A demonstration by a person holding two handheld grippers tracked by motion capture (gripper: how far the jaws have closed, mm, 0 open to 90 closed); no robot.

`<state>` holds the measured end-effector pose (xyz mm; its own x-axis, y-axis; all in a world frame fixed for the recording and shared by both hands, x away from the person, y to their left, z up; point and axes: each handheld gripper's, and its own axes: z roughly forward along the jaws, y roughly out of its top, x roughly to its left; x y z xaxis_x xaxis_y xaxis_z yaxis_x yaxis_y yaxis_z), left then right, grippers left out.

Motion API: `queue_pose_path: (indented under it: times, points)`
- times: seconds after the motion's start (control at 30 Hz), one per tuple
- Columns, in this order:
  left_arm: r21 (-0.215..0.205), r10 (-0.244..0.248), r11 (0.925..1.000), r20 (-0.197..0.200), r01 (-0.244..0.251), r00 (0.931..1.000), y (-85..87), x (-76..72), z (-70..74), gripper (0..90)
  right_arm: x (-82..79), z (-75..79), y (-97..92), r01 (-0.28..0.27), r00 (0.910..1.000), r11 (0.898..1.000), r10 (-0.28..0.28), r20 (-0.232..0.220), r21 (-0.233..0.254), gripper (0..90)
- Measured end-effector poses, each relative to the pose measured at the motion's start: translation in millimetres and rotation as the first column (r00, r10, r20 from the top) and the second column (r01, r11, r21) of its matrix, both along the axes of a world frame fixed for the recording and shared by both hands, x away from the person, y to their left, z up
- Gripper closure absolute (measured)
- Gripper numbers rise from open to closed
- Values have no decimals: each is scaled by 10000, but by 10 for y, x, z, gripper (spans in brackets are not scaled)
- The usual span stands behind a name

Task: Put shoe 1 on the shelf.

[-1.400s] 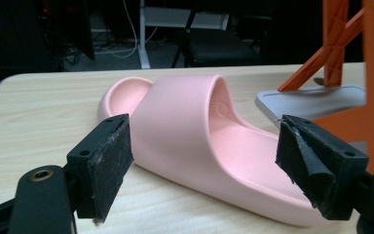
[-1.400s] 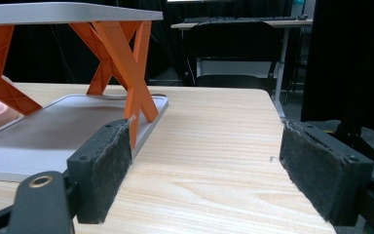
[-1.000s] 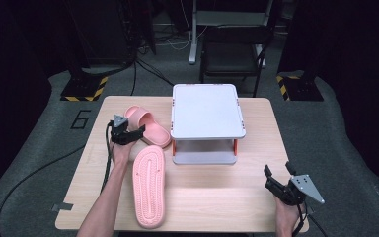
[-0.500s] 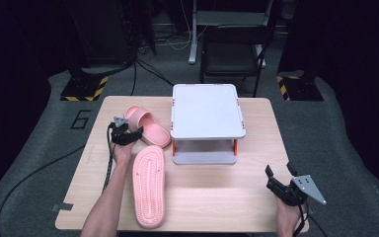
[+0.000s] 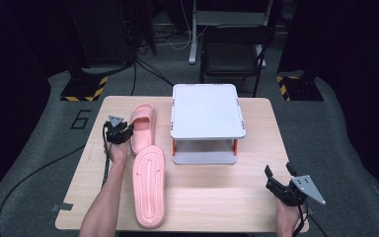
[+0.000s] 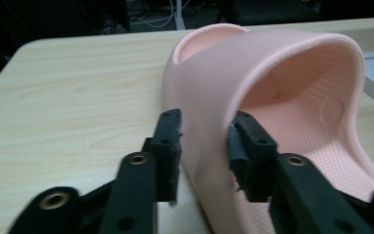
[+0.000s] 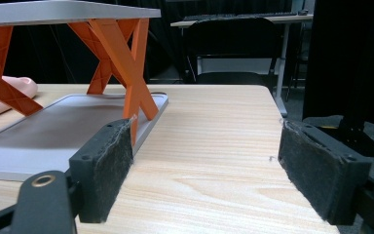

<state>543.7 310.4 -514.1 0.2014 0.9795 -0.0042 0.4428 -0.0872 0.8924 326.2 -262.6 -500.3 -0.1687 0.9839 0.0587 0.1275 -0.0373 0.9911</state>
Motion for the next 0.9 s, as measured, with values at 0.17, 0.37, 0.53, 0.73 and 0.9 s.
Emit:
queue_pose_path:
  times: [0.17, 0.37, 0.53, 0.73, 0.9]
  points:
    - [660, -191, 9977, 190, 179, 9996, -23, -22, 39, 823, -5, -1, -4, -7, 10000, 10000, 7, -32, 18, 198]
    - [793, -262, 9966, 339, 234, 9991, 79, -92, 172, 835, -4, -1, 3, -58, 10000, 10000, 58, -35, 41, 199]
    - [738, -453, 9964, 557, 411, 9974, 186, -262, 427, 837, 3, -2, 29, -189, 9998, 9998, 190, -90, 54, 198]
    - [847, -831, 9936, 1045, 743, 9910, 167, -639, 827, 837, 17, 0, 77, -332, 9993, 9994, 330, -158, -81, 199]
    - [489, -843, 9958, 1473, 779, 9855, 131, -869, 1035, 839, 28, -2, 110, -452, 9987, 9989, 450, -224, -110, 200]
